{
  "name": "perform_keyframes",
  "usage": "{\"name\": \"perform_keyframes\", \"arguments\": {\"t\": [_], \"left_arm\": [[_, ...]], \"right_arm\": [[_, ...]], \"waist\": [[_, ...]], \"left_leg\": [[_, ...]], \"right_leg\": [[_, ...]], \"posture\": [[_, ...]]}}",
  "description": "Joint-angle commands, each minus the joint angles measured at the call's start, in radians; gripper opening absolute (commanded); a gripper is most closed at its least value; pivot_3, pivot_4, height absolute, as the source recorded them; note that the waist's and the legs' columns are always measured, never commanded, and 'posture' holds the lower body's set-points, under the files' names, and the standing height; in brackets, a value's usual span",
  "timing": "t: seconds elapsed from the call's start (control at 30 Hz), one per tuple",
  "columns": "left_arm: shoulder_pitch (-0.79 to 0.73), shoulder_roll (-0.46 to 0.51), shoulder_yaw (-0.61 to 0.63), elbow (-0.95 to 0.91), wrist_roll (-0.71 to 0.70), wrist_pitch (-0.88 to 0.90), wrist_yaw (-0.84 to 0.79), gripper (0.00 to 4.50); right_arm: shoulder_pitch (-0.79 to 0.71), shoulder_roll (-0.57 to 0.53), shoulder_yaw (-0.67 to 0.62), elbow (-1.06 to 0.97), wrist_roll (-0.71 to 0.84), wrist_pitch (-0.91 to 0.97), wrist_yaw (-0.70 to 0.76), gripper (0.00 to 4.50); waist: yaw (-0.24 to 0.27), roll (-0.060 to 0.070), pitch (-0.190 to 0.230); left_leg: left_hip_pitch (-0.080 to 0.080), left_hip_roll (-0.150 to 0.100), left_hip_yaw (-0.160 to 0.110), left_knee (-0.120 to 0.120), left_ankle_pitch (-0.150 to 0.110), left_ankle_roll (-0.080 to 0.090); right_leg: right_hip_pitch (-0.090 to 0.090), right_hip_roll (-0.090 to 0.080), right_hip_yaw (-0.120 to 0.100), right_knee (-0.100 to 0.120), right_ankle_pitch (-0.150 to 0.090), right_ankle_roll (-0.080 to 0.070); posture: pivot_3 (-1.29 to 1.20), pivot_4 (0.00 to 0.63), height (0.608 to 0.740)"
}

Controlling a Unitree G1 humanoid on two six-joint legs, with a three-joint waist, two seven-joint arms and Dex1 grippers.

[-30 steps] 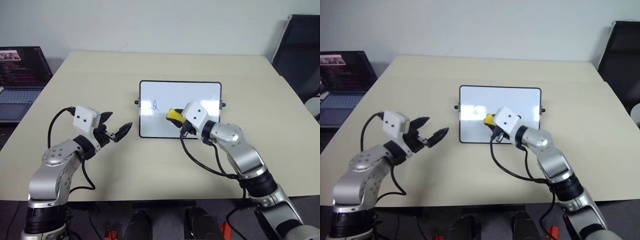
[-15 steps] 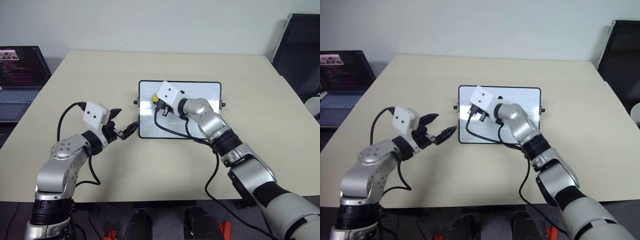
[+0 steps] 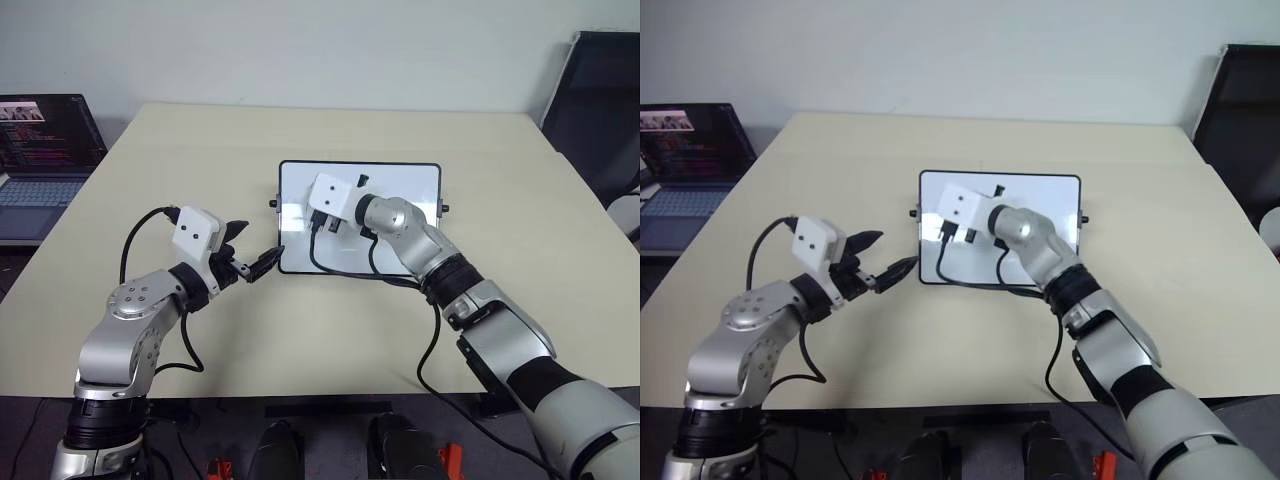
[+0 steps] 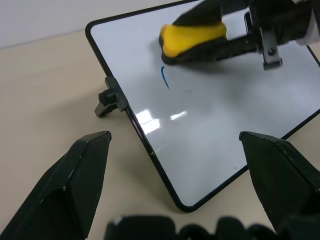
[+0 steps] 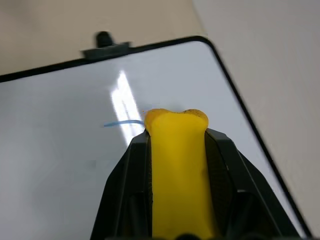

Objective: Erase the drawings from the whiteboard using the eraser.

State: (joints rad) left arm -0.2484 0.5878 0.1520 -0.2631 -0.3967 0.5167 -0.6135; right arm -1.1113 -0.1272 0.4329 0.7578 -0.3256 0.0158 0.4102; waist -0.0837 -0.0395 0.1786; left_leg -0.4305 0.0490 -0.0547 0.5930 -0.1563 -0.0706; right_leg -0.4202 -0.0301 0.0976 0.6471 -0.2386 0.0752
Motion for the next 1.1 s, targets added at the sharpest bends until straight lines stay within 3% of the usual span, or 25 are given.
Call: {"name": "perform_keyframes", "arguments": {"t": [0.03,0.13,0.2,0.37,0.47,0.77,0.97,1.1], "left_arm": [[-0.019,-0.003,-0.001,-0.01,0.002,-0.026,-0.005,4.5],[-0.018,-0.005,-0.001,-0.008,0.003,-0.029,-0.008,4.5],[-0.018,-0.006,-0.002,-0.005,0.004,-0.031,-0.01,4.5],[-0.02,-0.008,-0.005,0.0,0.004,-0.034,-0.013,4.5],[-0.02,-0.008,-0.005,0.0,0.004,-0.035,-0.015,4.5],[-0.02,-0.007,-0.005,0.005,0.001,-0.04,-0.019,4.5],[-0.027,-0.008,-0.009,0.014,0.002,-0.042,-0.024,4.5],[-0.036,-0.012,-0.013,0.024,0.005,-0.046,-0.029,4.5]], "right_arm": [[0.026,0.005,0.025,-0.02,0.016,0.043,0.164,1.11],[0.073,-0.018,0.06,-0.096,0.013,0.048,0.3,1.11],[0.084,-0.02,0.064,-0.121,0.002,0.045,0.317,1.11],[-0.001,0.01,-0.003,-0.023,-0.048,0.007,0.038,1.11],[-0.033,0.018,-0.021,0.02,-0.041,-0.005,-0.013,1.11],[0.079,-0.006,0.049,-0.104,-0.02,0.066,0.314,1.11],[0.065,-0.049,-0.001,-0.107,-0.06,0.088,0.178,1.11],[0.097,-0.09,0.009,-0.15,-0.058,0.112,0.225,1.11]], "waist": [[0.0,0.0,0.0],[0.0,0.0,0.0],[0.0,0.0,0.0],[-0.001,0.001,0.001],[0.002,0.001,0.0],[0.0,0.001,0.0],[0.004,0.001,0.001],[0.01,0.001,0.001]], "left_leg": [[0.0,0.0,0.0,0.0,0.0,0.0],[0.0,0.001,0.0,-0.001,0.0,0.0],[0.0,0.002,-0.001,-0.001,0.0,0.0],[0.0,0.002,-0.001,0.0,0.0,0.0],[0.0,0.002,-0.001,0.0,0.0,0.0],[0.0,0.003,-0.001,-0.001,0.0,0.001],[0.0,0.004,-0.002,0.0,0.0,0.001],[0.0,0.004,-0.001,0.001,0.001,0.001]], "right_leg": [[0.0,0.0,0.0,0.0,0.0,0.0],[0.0,0.002,0.0,0.0,0.001,0.005],[0.0,0.002,0.0,0.001,0.001,0.006],[0.0,0.002,0.0,0.001,0.0,-0.001],[-0.001,0.002,0.0,0.001,0.002,-0.002],[0.0,0.004,0.0,0.0,0.002,0.004],[0.0,0.005,0.0,0.001,0.001,-0.001],[0.001,0.005,0.0,0.001,0.002,-0.002]], "posture": [[0.0,0.15,0.74],[0.0,0.15,0.74],[0.0,0.15,0.74],[0.0,0.15,0.74],[0.0,0.15,0.74],[0.0,0.15,0.74],[0.0,0.15,0.74],[0.0,0.15,0.74]]}}
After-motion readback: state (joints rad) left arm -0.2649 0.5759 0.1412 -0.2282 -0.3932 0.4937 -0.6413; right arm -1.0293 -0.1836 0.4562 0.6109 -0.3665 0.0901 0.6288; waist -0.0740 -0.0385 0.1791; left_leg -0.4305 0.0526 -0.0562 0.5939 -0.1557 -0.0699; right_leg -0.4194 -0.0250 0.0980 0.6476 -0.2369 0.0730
